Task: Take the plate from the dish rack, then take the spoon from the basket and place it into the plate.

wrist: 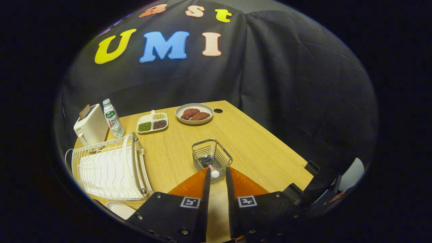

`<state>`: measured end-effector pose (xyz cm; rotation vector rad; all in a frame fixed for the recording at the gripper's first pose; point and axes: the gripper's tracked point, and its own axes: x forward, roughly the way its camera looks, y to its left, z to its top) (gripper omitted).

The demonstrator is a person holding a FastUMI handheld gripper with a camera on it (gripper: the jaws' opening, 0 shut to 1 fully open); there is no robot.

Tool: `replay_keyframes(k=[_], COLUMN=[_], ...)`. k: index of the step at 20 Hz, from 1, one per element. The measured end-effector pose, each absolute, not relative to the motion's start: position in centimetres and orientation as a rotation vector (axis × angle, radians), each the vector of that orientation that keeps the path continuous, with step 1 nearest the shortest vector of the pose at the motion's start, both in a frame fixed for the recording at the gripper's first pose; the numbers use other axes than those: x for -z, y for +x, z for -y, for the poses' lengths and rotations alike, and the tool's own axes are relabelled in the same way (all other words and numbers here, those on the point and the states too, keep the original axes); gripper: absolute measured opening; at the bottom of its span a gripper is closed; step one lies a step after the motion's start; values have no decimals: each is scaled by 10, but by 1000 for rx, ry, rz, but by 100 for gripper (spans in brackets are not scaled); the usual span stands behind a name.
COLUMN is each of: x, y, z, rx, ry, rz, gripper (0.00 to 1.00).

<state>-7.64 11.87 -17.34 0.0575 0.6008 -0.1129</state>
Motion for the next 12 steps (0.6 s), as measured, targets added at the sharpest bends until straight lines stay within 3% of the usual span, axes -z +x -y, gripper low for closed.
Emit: replay_keyframes(k=[7, 10, 11, 12], x=[184, 184, 182, 180], y=[-60, -60, -59, -57], z=[-120, -121, -125, -126], rx=[88, 67, 50, 41], ry=[68, 64, 62, 57], rz=[-619, -624, -611, -603], gripper=[26, 13, 13, 5])
